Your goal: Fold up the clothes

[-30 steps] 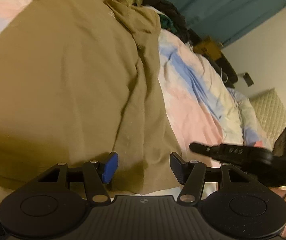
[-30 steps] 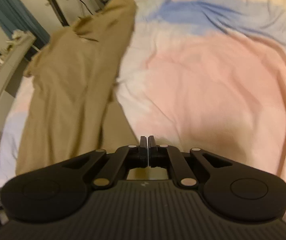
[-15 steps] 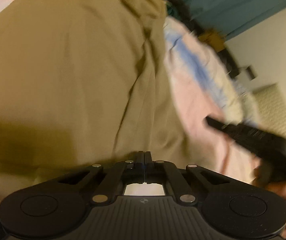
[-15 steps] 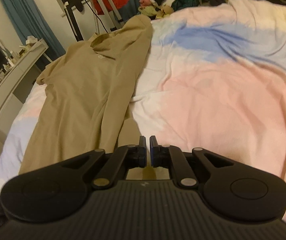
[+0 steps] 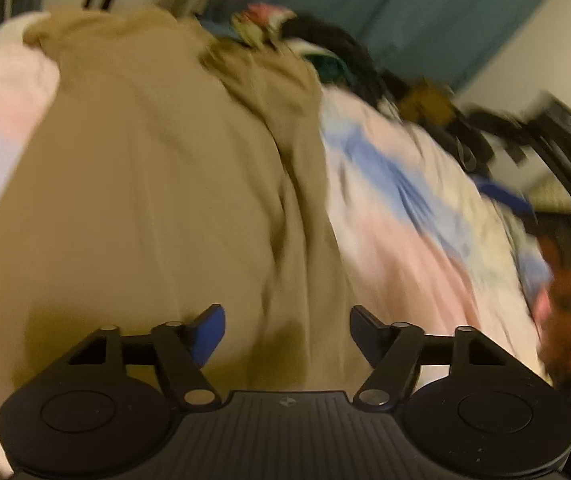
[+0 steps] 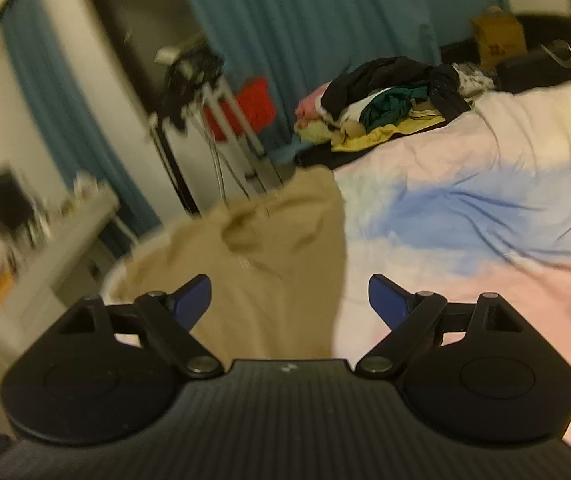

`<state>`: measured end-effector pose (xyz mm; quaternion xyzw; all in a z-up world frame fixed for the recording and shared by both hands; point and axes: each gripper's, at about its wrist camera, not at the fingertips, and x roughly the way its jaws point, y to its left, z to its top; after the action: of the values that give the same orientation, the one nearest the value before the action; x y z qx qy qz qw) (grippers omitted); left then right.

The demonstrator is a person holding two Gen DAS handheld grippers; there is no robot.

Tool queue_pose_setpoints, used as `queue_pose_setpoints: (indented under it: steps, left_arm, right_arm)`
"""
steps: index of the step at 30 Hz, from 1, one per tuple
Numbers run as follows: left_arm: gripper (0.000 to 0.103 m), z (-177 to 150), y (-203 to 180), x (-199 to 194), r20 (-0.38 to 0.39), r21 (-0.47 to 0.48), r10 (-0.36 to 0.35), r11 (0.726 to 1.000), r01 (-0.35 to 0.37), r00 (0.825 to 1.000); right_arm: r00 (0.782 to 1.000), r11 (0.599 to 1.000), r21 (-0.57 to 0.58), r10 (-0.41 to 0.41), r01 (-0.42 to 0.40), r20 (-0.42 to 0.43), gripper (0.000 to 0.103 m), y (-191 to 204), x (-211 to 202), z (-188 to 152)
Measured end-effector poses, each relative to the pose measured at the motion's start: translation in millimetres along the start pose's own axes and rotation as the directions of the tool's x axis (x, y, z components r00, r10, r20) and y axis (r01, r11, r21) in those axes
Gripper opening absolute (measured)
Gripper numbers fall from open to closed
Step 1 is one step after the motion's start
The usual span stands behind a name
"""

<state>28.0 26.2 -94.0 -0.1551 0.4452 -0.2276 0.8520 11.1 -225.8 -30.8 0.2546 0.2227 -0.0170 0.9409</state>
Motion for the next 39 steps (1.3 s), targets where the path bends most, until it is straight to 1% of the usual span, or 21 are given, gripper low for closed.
queue_pose_setpoints:
  steps: [2,4,10,13,15,16,17,18,19,20,22,24,26,28,29,30,31,32,33,36,39]
  left_arm:
    - [0.075,35,0,20,0.038,-0.029,-0.01,1.0,0.011,0.999]
    - [0.077,70,3,49,0.085,-0.053,0.01,0.999,-0.005,0.996]
    - [0.077,160,23,150,0.188,-0.151,0.109,0.985,-0.081,0.976]
    - [0.073,192,33,191,0.217,-0.212,0.15,0.972,-0.103,0.965]
    - [0.069,207,34,209,0.229,-0.232,0.148,0.968,-0.094,0.962]
    - [0.054,214,32,216,0.233,-0.22,0.146,0.971,-0.094,0.961]
    - [0.028,220,30,223,0.237,-0.208,0.145,0.973,-0.095,0.961]
    - [0.013,227,29,229,0.23,-0.195,0.136,0.977,-0.091,0.964]
    - [0.004,234,27,234,0.206,-0.182,0.12,0.98,-0.082,0.971]
    - [0.004,242,22,235,0.195,-0.163,0.123,0.982,-0.092,0.973]
    - [0.004,255,6,225,0.256,-0.079,0.188,0.982,-0.173,0.948]
    - [0.004,265,-9,218,0.312,-0.016,0.254,0.965,-0.262,0.916]
    - [0.004,269,-16,218,0.343,-0.016,0.333,0.937,-0.349,0.878]
    - [0.006,270,-12,227,0.344,-0.047,0.411,0.905,-0.422,0.844]
    - [0.011,269,-8,231,0.333,-0.061,0.43,0.898,-0.436,0.839]
    - [0.017,267,0,234,0.306,-0.074,0.421,0.905,-0.419,0.854]
    - [0.032,264,7,234,0.275,-0.094,0.4,0.916,-0.389,0.874]
    - [0.044,259,14,231,0.24,-0.127,0.362,0.932,-0.341,0.901]
    - [0.047,251,21,222,0.212,-0.149,0.326,0.942,-0.299,0.921]
    - [0.055,212,37,179,0.153,-0.171,0.234,0.963,-0.207,0.96]
    - [0.057,156,53,129,0.094,-0.141,0.171,0.978,-0.157,0.981]
  right_arm:
    - [0.999,0.998,0.064,-0.003,0.001,0.045,0.087,-13,9,1]
    - [0.998,0.995,0.096,-0.042,0.038,0.046,0.087,-29,20,-4]
    - [0.989,0.982,0.115,-0.15,0.151,-0.021,0.088,-76,63,-21]
    - [0.989,0.979,0.142,-0.143,0.148,-0.046,0.088,-84,88,-22]
    - [0.99,0.982,0.124,-0.135,0.14,-0.046,0.087,-82,102,-23]
    - [0.991,0.985,0.111,-0.127,0.131,-0.047,0.087,-81,109,-24]
    - [0.991,0.987,0.101,-0.12,0.125,-0.053,0.087,-81,113,-26]
    - [0.992,0.989,0.093,-0.114,0.119,-0.059,0.087,-81,118,-27]
    - [0.992,0.989,0.09,-0.11,0.116,-0.065,0.087,-81,123,-29]
    - [0.991,0.989,0.092,-0.11,0.116,-0.07,0.087,-81,127,-30]
    - [0.991,0.987,0.104,-0.112,0.12,-0.077,0.087,-85,133,-29]
    - [0.991,0.985,0.119,-0.115,0.123,-0.075,0.087,-89,136,-29]
    - [0.991,0.983,0.133,-0.116,0.125,-0.072,0.087,-92,138,-28]
    - [0.99,0.981,0.146,-0.118,0.128,-0.073,0.087,-95,139,-28]
    - [0.99,0.981,0.147,-0.119,0.128,-0.074,0.087,-96,139,-28]
    - [0.99,0.981,0.147,-0.12,0.129,-0.073,0.087,-97,139,-28]
    - [0.99,0.981,0.143,-0.123,0.132,-0.068,0.087,-96,137,-27]
    - [0.99,0.981,0.138,-0.126,0.134,-0.064,0.087,-96,136,-27]
    - [0.99,0.982,0.135,-0.126,0.133,-0.059,0.087,-95,134,-26]
    - [0.992,0.985,0.126,-0.114,0.119,-0.05,0.087,-92,132,-24]
    - [0.994,0.988,0.123,-0.092,0.098,-0.052,0.087,-90,128,-23]
